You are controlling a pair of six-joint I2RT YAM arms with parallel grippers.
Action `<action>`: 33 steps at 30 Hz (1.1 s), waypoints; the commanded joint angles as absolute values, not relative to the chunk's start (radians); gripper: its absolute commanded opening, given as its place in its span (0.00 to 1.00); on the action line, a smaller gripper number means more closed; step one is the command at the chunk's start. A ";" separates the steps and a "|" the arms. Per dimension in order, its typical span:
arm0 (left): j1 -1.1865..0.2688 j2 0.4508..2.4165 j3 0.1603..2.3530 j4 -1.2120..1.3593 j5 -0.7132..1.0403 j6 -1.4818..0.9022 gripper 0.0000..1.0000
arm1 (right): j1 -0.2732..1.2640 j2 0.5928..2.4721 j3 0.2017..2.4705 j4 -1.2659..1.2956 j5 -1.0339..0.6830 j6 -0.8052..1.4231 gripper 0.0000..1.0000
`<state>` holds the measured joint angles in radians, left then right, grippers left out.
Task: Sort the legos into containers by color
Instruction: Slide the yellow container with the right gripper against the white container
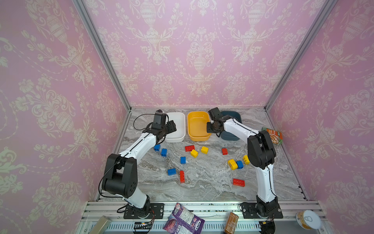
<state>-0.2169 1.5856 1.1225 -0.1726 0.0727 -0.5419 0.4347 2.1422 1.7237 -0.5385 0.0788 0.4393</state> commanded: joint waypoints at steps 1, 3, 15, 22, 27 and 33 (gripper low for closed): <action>-0.206 1.557 1.106 -0.165 0.056 -0.558 0.72 | 0.447 2.114 1.716 -0.549 0.079 0.462 0.00; -0.206 1.555 1.104 -0.163 0.057 -0.557 0.71 | 0.449 2.114 1.715 -0.548 0.077 0.460 0.00; -0.207 1.551 1.098 -0.161 0.052 -0.558 0.71 | 0.459 2.119 1.715 -0.533 0.037 0.458 0.00; -0.206 1.549 1.100 -0.162 0.051 -0.559 0.72 | 0.458 2.116 1.713 -0.532 0.022 0.460 0.00; -0.206 1.550 1.101 -0.161 0.051 -0.559 0.72 | 0.458 2.102 1.707 -0.528 0.002 0.470 0.19; -0.207 1.547 1.106 -0.162 0.049 -0.560 0.72 | 0.455 2.033 1.674 -0.503 0.058 0.464 0.39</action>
